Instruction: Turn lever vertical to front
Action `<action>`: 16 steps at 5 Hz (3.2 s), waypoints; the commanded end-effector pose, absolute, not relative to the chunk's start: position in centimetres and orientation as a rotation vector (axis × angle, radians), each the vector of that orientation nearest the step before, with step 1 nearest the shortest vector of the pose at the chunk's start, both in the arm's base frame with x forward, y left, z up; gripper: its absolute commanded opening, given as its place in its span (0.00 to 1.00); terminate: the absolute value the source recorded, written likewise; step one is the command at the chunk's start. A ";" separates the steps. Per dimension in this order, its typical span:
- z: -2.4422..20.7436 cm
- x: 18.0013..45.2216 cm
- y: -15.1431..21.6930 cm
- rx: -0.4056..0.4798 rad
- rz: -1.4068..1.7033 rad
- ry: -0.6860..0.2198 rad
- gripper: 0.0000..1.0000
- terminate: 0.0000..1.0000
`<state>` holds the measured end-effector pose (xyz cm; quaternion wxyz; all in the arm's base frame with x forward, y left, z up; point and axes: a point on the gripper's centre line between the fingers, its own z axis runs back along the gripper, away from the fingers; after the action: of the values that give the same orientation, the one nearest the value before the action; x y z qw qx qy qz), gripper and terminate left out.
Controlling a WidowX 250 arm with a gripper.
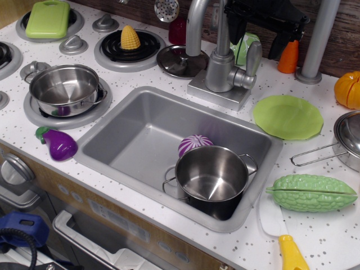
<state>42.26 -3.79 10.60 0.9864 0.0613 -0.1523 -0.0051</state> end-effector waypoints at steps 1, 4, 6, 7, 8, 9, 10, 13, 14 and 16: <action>11.7 43.5 -2.8 0.083 0.007 -0.393 1.00 0.00; 10.8 43.9 -2.9 0.084 0.042 -0.428 0.00 0.00; 10.4 43.1 -3.4 0.074 0.087 -0.431 0.00 0.00; 10.2 41.9 -3.7 0.057 0.124 -0.398 0.00 0.00; 9.7 40.7 -3.8 0.042 0.145 -0.367 0.00 0.00; 8.6 39.9 -3.8 0.015 0.155 -0.363 0.00 0.00; 7.1 39.5 -3.8 -0.038 0.163 -0.342 0.00 0.00; 4.8 38.8 -4.3 -0.084 0.183 -0.358 0.00 0.00; 5.4 38.8 -4.4 -0.066 0.167 -0.333 1.00 0.00; 8.8 37.2 -4.3 0.046 0.120 -0.226 1.00 0.00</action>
<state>35.95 -4.24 5.87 0.9959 0.0451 -0.0599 0.0509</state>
